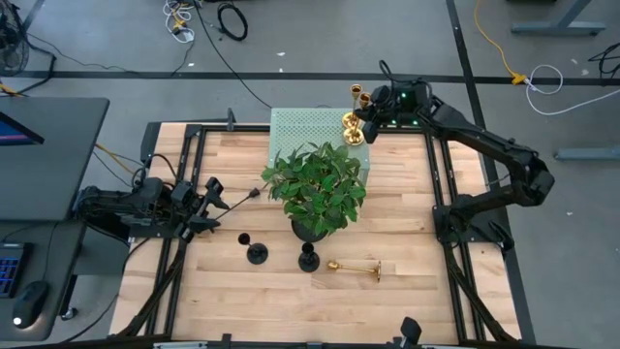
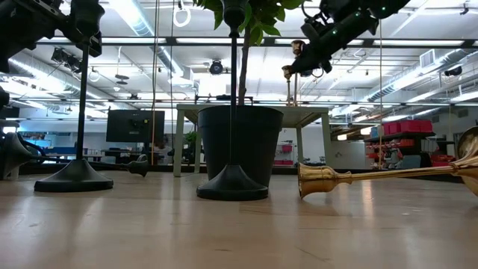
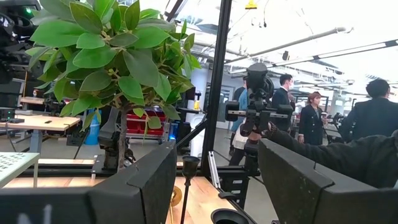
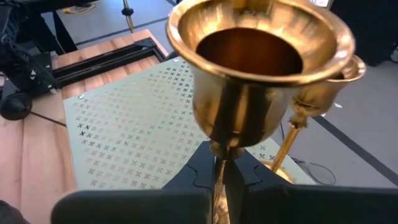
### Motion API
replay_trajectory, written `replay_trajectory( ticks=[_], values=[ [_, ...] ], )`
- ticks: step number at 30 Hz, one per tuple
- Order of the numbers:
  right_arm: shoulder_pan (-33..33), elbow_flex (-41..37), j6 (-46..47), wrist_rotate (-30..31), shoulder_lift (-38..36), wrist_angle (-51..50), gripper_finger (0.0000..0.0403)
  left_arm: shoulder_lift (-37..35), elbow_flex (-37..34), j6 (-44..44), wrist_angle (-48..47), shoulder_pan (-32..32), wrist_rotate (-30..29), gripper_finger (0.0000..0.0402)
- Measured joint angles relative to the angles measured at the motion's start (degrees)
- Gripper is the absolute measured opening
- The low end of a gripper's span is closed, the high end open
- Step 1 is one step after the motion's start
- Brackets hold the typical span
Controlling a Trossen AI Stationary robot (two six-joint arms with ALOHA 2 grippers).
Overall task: Pick & Place candle stick holders
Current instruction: Put the right gold candle holder on the shelf aligned with the other gold candle holder
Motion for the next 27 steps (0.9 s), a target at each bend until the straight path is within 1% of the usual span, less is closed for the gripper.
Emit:
replay_trajectory(
  ticks=[18,27],
  values=[
    [0.02,0.0,0.51,0.0,0.14,-0.09,0.0008,0.01,0.01,0.03,0.0,-0.02,0.01,0.0227],
    [0.07,0.0,1.16,0.07,0.14,-0.07,0.0033,0.0,0.0,0.03,-0.02,-0.02,0.01,0.0227]
  ],
)
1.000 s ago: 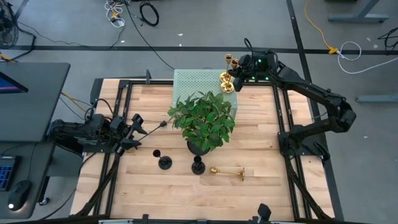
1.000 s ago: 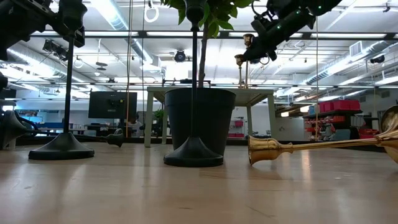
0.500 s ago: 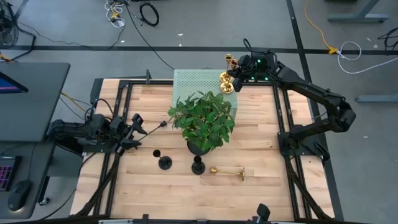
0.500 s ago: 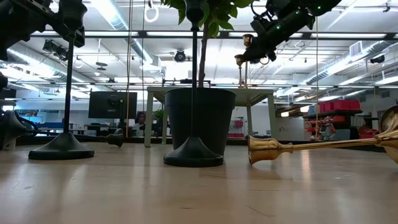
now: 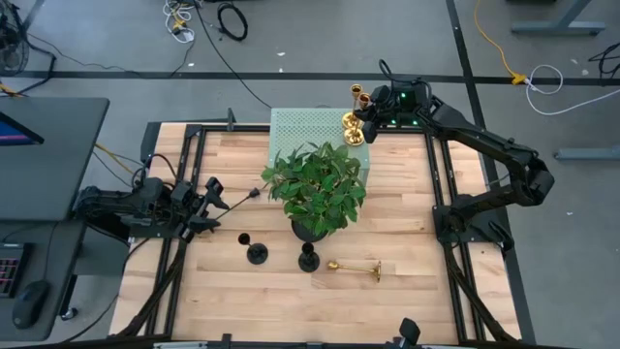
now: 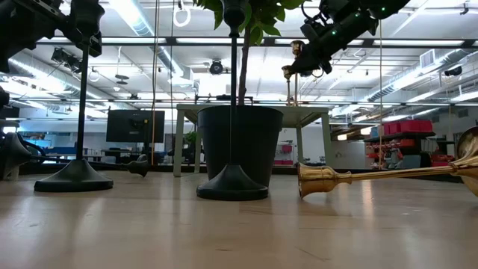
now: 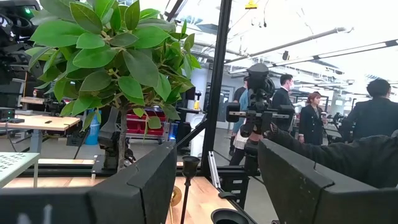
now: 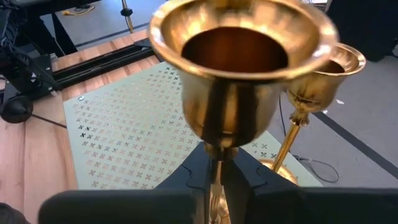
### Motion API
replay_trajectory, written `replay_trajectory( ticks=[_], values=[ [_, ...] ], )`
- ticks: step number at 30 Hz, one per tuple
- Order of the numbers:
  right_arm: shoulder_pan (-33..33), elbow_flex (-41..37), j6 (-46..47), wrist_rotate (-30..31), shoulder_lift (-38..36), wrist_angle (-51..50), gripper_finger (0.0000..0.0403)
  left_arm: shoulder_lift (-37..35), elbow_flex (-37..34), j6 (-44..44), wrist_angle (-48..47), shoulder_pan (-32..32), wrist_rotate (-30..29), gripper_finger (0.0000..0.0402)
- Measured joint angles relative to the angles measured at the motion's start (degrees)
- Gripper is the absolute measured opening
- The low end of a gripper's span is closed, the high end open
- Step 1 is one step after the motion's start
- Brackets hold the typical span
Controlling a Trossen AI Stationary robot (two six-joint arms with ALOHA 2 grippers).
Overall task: Pick & Place candle stick holders
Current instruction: Put the right gold candle holder on the shelf aligned with the other gold candle holder
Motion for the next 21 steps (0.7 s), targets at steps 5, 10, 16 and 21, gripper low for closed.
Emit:
replay_trajectory(
  ticks=[5,10,16,21],
  values=[
    [0.26,0.0,0.15,0.0,0.0,0.43,0.0034,-0.01,0.02,-0.02,0.0,0.0,-0.02,0.0227],
    [1.18,-0.01,0.04,0.03,0.0,2.01,0.0036,0.01,0.01,-0.04,0.02,0.02,0.0,0.0227],
    [1.38,-0.01,0.17,0.03,0.0,3.07,0.0036,-0.01,0.02,0.01,0.02,0.0,-0.02,0.0227],
    [1.38,-0.02,0.24,0.04,0.0,3.08,0.0036,-0.01,0.02,-0.01,0.0,0.0,0.0,0.0227]
  ],
)
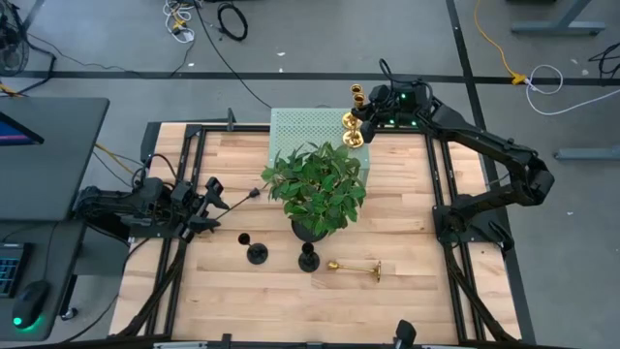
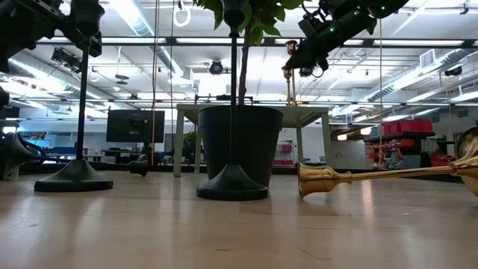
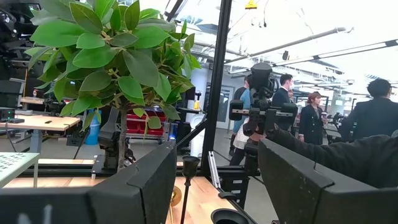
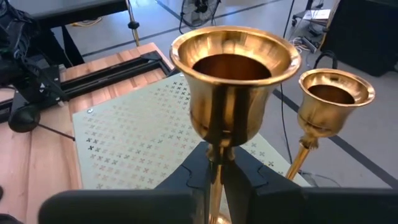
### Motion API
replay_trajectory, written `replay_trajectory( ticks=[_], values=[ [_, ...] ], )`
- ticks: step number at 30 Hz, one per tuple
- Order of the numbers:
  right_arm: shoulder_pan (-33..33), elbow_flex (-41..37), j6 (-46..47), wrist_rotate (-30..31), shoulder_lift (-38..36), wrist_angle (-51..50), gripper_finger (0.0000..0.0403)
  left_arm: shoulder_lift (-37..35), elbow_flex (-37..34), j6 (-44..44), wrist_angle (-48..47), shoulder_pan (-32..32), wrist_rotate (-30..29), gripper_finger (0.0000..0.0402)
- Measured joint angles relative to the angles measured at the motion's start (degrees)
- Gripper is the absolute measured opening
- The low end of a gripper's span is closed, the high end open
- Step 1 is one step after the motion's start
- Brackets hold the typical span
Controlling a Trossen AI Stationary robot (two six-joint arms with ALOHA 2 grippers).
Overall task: Pick & Place candle stick holders
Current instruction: Put the right gold candle holder on the shelf aligned with the other gold candle holder, then put the gold candle holder on the shelf aligned with the other gold candle holders
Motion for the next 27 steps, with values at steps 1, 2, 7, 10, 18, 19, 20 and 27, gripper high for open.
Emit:
replay_trajectory(
  ticks=[1,2,7,10,18,19,20,27],
  values=[
    [0.0,0.0,0.01,-0.02,0.0,0.0,0.0036,0.0,-0.01,-0.02,0.02,0.0,-0.01,0.0227],
    [0.0,0.0,0.16,-0.02,0.0,0.0,0.0037,0.02,-0.02,-0.02,0.02,0.02,0.0,0.0227],
    [0.16,0.0,0.23,-0.14,0.0,-0.04,0.0046,0.0,0.01,-0.01,0.02,0.0,0.0,0.0227],
    [0.22,0.0,0.22,-0.13,0.0,-0.07,0.0058,0.0,-0.02,-0.02,0.0,0.02,0.0,0.0227],
    [0.24,0.0,0.21,-0.11,-0.02,-0.16,0.0095,0.0,0.01,-0.02,0.02,-0.01,-0.02,0.0227],
    [0.24,0.0,0.12,-0.11,-0.02,-0.33,0.01,0.0,-0.01,-0.02,0.02,0.01,-0.02,0.0227],
    [0.24,0.0,-0.19,-0.09,-0.02,-0.49,0.0105,0.0,-0.02,0.02,0.0,0.01,-0.02,0.0227],
    [0.15,-0.07,-1.47,0.2,-0.42,-2.27,0.0139,0.0,-0.01,-0.02,0.02,0.0,0.0,0.0227]
  ],
)
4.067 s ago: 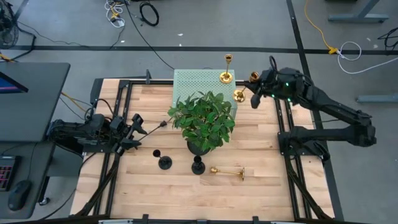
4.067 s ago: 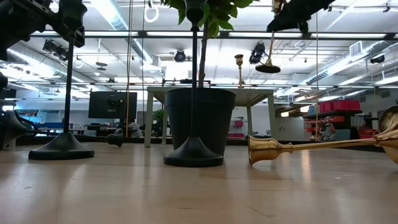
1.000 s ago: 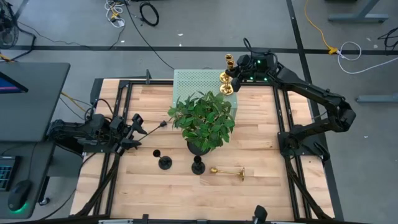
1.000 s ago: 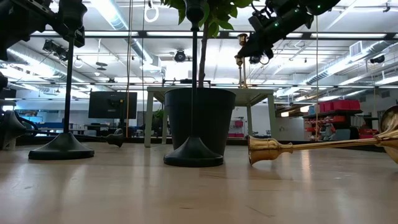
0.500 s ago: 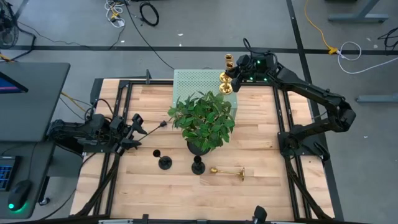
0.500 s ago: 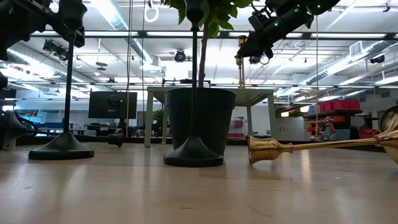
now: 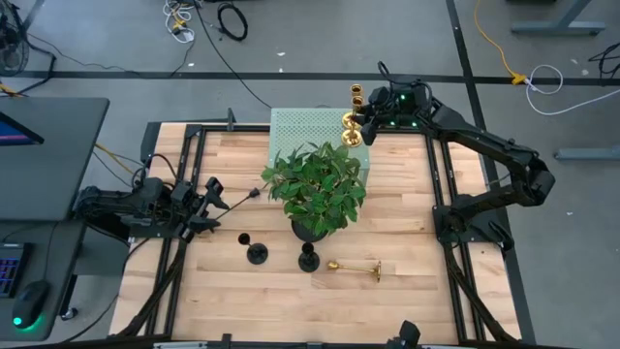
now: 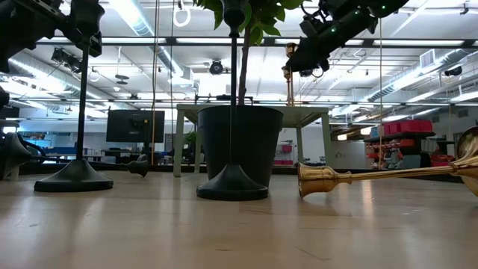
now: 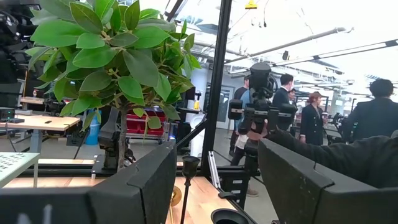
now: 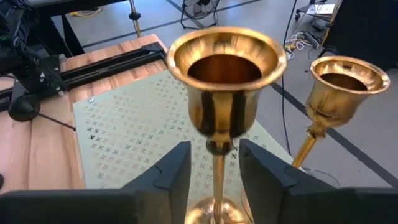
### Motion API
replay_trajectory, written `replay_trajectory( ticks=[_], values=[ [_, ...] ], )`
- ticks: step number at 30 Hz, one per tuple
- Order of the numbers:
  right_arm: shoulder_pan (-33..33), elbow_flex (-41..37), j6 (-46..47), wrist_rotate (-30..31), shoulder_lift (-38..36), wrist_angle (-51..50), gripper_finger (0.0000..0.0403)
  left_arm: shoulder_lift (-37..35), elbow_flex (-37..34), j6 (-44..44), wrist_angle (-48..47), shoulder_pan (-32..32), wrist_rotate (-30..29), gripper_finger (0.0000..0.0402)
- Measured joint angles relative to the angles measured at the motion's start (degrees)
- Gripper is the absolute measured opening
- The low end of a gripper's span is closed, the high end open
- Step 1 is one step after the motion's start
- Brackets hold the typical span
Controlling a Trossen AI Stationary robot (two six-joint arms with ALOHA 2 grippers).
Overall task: Pick & Place candle stick holders
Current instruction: Put the gold candle holder on the shelf aligned with the other gold candle holders
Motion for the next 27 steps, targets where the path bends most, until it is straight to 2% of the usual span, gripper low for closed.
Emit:
replay_trajectory(
  ticks=[6,19,27],
  values=[
    [-0.04,0.0,-1.3,4.07,-2.72,-2.45,0.0157,0.0,0.01,0.04,-0.01,0.02,0.0,0.0227],
    [0.41,0.0,-1.35,4.34,-9.78,-17.12,0.0165,0.01,0.01,0.04,0.0,0.01,-0.01,0.0227],
    [4.5,0.0,-1.35,4.32,-12.9,-27.98,0.0165,0.01,0.0,0.02,0.0,0.0,-0.02,0.0227]
  ],
)
